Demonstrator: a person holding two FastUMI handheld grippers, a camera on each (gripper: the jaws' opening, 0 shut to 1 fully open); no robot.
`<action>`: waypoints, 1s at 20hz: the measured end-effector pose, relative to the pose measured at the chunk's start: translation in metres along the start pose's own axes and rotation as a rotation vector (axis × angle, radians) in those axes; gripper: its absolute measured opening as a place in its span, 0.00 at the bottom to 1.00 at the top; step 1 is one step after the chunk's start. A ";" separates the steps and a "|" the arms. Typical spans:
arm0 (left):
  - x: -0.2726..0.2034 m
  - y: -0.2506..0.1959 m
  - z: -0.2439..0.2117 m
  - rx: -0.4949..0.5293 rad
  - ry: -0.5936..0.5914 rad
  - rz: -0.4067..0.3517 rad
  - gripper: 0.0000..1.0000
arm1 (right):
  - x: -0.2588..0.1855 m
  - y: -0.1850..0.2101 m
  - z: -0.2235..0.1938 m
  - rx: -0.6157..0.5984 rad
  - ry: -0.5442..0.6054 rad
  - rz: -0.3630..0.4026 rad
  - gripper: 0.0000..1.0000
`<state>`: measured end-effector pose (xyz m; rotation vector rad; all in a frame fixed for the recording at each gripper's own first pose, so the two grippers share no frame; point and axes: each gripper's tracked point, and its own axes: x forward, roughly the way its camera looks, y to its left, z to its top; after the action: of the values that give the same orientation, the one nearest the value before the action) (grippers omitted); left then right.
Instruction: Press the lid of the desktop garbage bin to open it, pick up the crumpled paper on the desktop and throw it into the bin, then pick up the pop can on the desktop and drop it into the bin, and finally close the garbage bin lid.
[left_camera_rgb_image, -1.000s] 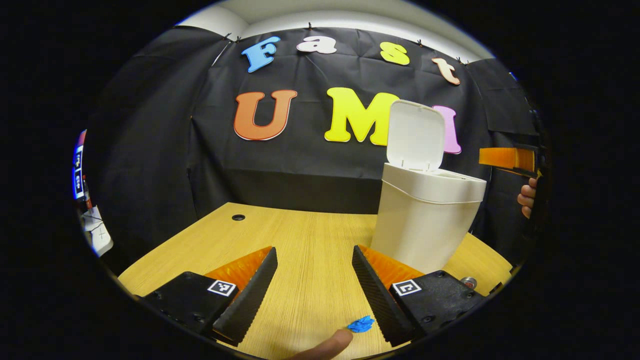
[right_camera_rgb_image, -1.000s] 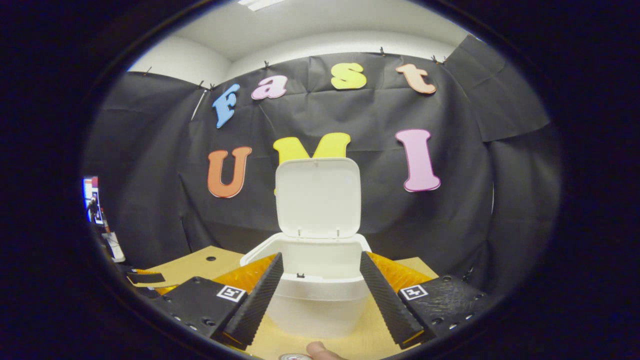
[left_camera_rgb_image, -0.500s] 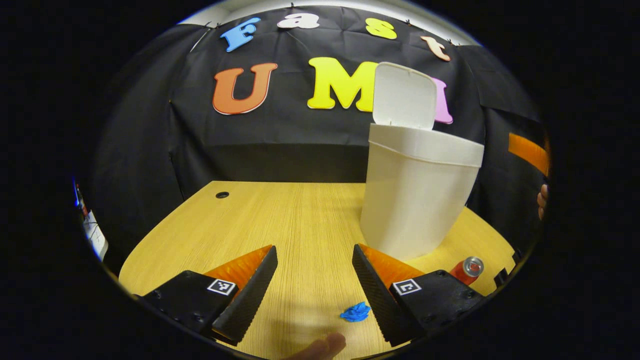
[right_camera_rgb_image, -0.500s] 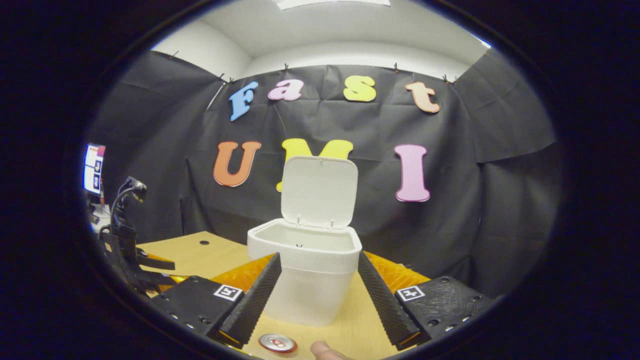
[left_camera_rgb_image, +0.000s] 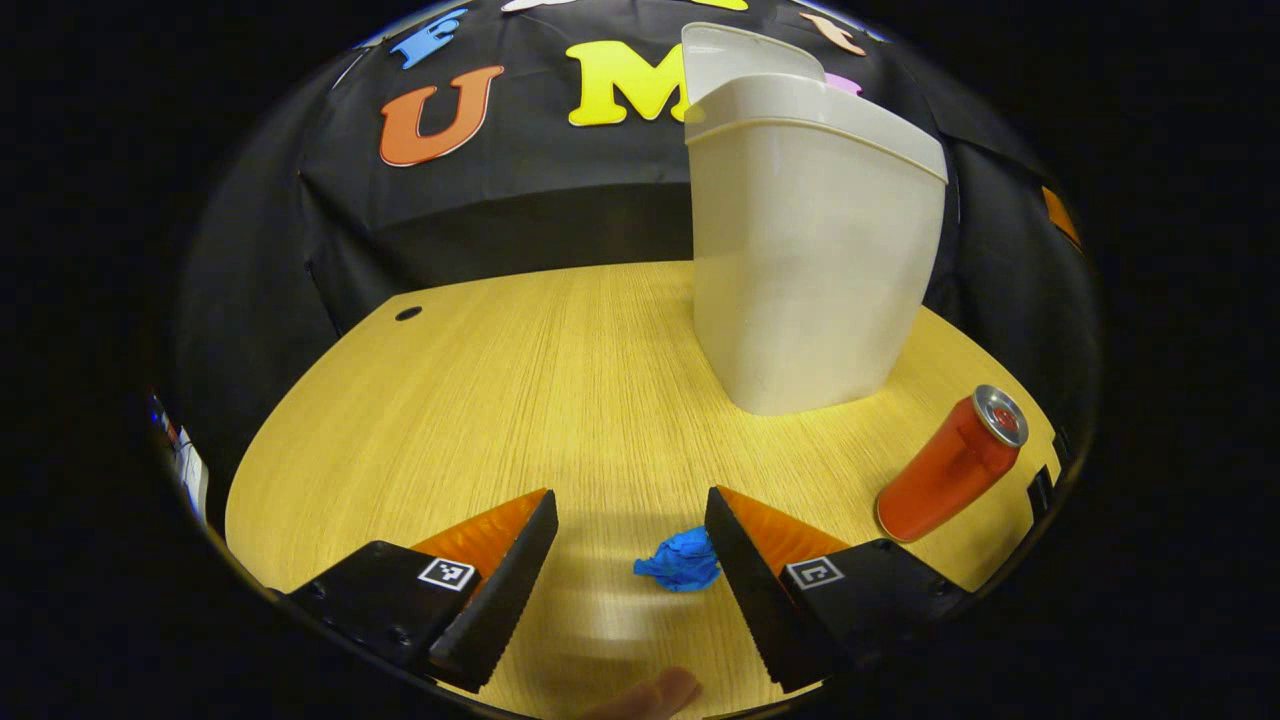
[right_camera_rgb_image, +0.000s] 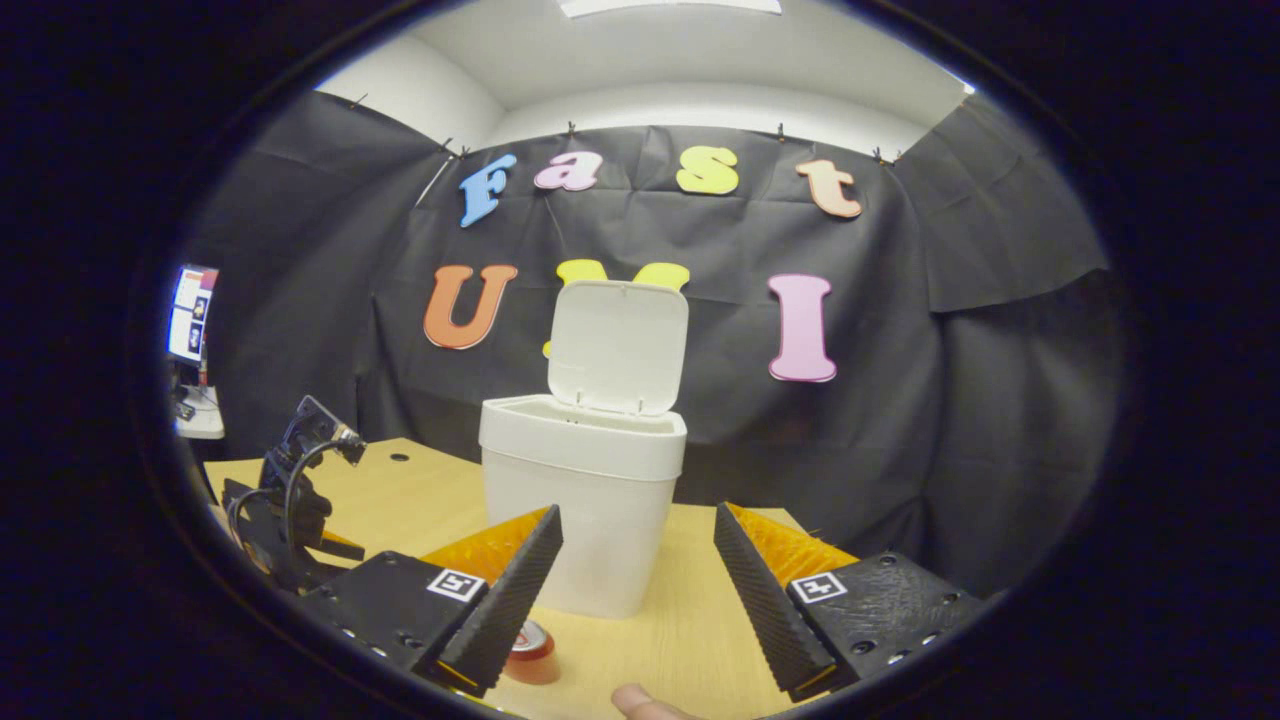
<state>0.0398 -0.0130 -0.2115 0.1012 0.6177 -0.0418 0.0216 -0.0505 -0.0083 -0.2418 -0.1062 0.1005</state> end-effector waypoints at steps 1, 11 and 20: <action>0.002 -0.003 -0.002 -0.001 0.004 -0.009 0.96 | -0.003 -0.005 -0.004 -0.004 -0.001 -0.005 0.95; 0.000 -0.015 -0.027 0.038 0.033 -0.002 0.84 | -0.023 0.018 -0.067 0.090 0.100 0.063 0.95; -0.011 -0.008 -0.041 -0.029 0.030 0.032 0.84 | -0.040 0.051 -0.153 0.124 0.233 0.141 0.98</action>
<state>0.0063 -0.0161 -0.2392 0.0840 0.6466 -0.0009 -0.0047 -0.0416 -0.1723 -0.1355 0.1489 0.2179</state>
